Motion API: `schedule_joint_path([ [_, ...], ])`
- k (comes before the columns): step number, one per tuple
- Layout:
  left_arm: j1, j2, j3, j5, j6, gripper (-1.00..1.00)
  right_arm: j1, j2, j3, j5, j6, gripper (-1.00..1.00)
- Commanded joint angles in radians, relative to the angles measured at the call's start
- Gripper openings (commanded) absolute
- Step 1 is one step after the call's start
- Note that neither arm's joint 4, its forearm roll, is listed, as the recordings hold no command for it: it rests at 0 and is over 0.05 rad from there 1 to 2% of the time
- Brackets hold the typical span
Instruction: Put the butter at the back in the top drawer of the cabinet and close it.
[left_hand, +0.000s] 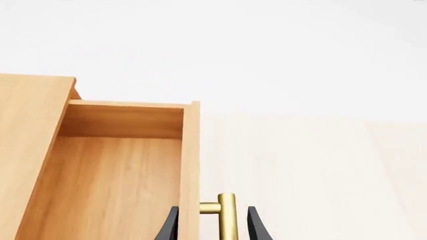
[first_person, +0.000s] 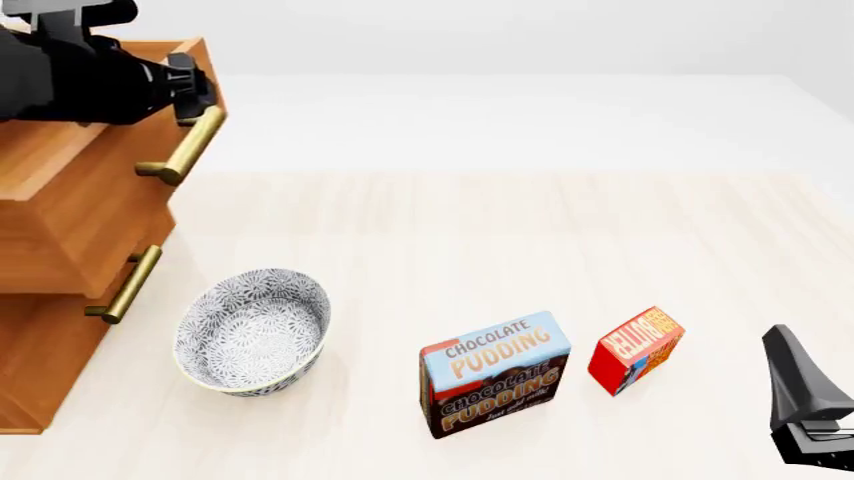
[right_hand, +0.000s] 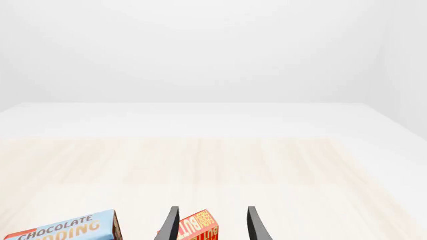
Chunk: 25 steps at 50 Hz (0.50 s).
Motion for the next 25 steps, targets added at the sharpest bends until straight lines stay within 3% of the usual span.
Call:
schedule_joint_path([
  [1,-0.041,0.129,0.044,-0.009,0.055,1.00,0.000,0.000,0.000,0.000,0.000,1.00],
  [25,-0.120,0.175,0.009,-0.012,0.050,1.00,0.000,0.000,0.000,0.000,0.000,1.00],
])
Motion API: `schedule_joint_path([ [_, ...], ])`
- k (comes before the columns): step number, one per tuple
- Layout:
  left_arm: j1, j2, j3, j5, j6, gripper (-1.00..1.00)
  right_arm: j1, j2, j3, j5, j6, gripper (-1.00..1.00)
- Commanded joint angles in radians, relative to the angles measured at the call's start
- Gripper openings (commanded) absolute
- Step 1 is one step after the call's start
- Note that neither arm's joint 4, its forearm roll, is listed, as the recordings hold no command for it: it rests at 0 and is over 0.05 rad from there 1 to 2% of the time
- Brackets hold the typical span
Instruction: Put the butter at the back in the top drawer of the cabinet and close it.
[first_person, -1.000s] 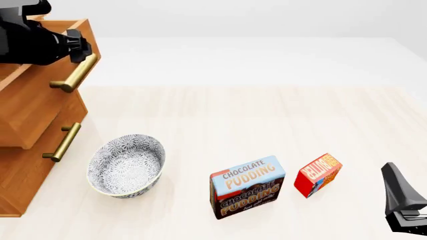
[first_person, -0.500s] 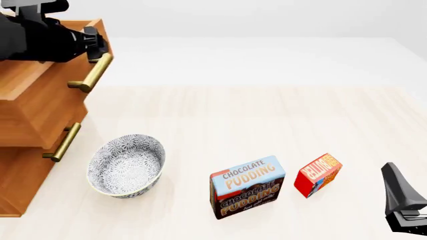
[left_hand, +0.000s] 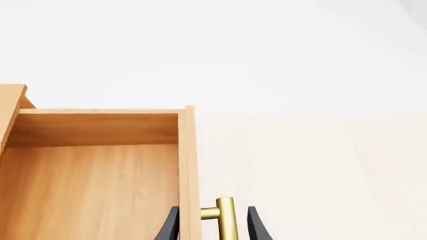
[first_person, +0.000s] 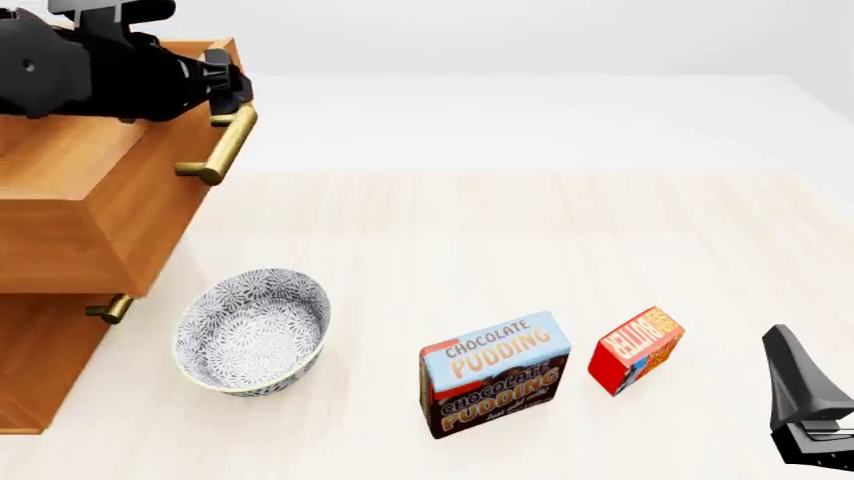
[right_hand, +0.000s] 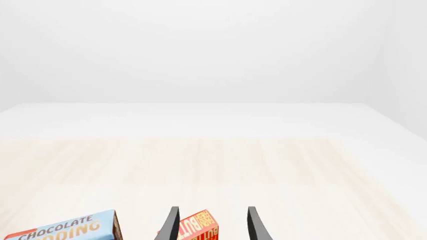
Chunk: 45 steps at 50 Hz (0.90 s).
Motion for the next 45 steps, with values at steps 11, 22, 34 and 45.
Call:
schedule_joint_path([
  [11,-0.067,0.148,0.041,-0.011,0.065,1.00,0.000,0.000,0.000,0.000,0.000,1.00],
  [22,-0.091,0.155,0.034,-0.013,0.061,1.00,0.000,0.000,0.000,0.000,0.000,1.00],
  [34,-0.127,0.172,0.016,-0.012,0.053,1.00,0.000,0.000,0.000,0.000,0.000,1.00],
  [45,-0.163,0.182,-0.001,-0.007,0.049,1.00,0.000,0.000,0.000,0.000,0.000,1.00],
])
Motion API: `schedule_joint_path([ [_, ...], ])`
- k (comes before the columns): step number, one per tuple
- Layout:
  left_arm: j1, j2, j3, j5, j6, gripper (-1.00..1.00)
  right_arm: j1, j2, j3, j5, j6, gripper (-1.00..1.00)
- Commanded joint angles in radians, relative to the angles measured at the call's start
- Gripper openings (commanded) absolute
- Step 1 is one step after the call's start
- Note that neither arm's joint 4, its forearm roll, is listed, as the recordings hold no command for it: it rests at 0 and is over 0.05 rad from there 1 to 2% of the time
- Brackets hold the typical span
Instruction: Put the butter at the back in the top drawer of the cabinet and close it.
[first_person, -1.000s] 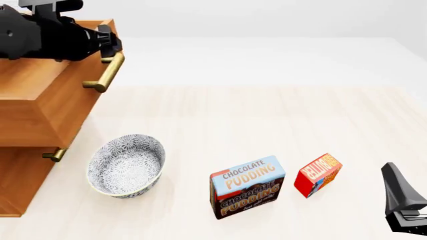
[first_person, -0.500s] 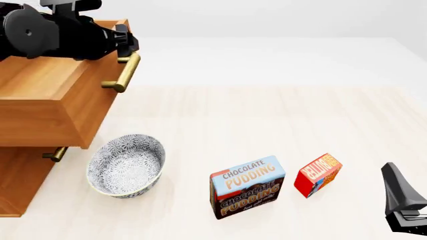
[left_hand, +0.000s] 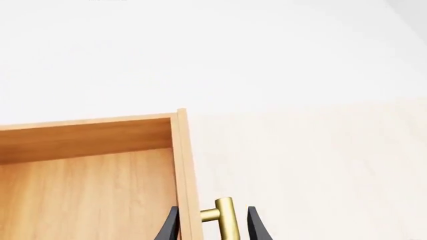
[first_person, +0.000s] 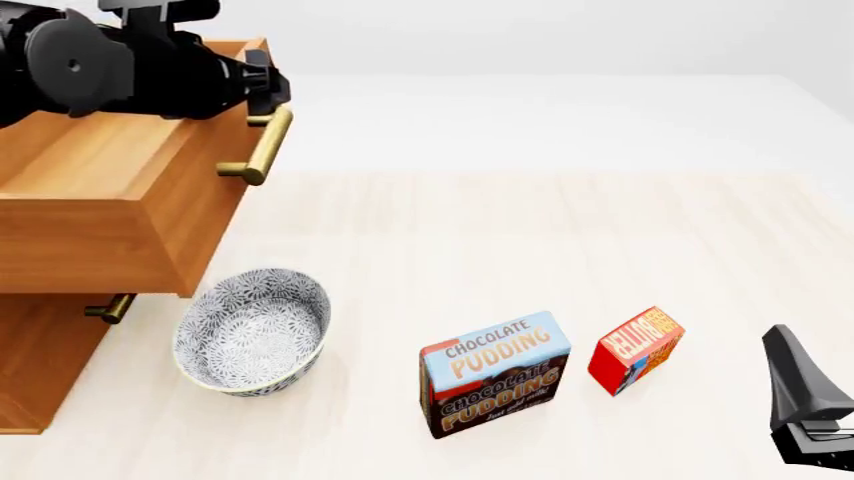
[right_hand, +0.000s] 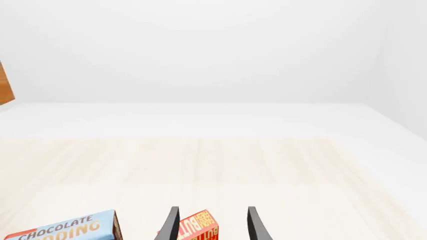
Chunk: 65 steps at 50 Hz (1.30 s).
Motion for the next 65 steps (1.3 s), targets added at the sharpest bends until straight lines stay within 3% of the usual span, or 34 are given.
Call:
schedule_joint_path([
  [1,-0.075,0.145,0.033,-0.004,0.071,1.00,0.000,0.000,0.000,0.000,0.000,1.00],
  [43,-0.129,0.093,-0.021,0.063,0.084,1.00,0.000,0.000,0.000,0.000,0.000,1.00],
  [65,-0.103,-0.014,-0.052,0.152,0.129,1.00,0.000,0.000,0.000,0.000,0.000,1.00],
])
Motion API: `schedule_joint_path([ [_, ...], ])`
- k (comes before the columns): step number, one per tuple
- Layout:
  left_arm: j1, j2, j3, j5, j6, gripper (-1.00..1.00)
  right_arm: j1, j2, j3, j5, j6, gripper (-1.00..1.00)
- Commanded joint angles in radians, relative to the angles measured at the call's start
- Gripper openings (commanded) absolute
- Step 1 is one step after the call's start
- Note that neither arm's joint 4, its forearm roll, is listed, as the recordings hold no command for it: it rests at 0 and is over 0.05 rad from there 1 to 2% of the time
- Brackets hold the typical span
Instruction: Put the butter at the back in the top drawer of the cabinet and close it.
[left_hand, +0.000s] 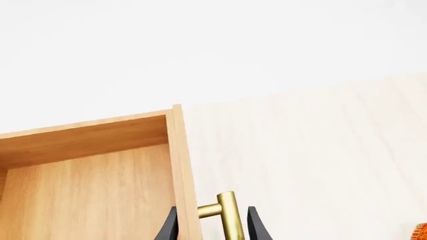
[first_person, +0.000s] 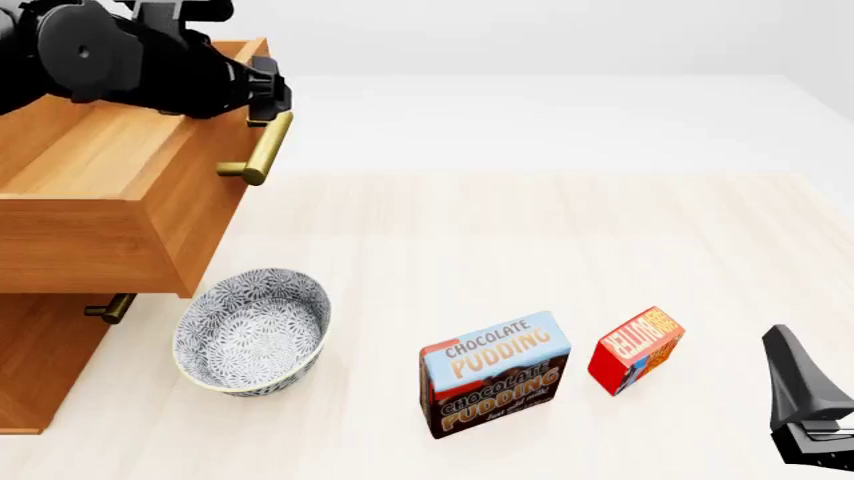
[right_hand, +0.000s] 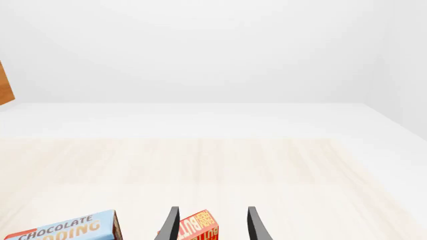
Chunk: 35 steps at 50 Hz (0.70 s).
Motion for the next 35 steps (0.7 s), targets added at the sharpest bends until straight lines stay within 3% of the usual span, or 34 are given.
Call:
schedule_joint_path([
  [1,-0.077,-0.043,0.004,0.046,0.123,1.00,0.000,0.000,0.000,0.000,0.000,1.00],
  [19,-0.059,-0.144,-0.048,0.146,0.168,1.00,0.000,0.000,0.000,0.000,0.000,1.00],
  [35,-0.104,-0.235,-0.122,0.230,0.167,1.00,0.000,0.000,0.000,0.000,0.000,1.00],
])
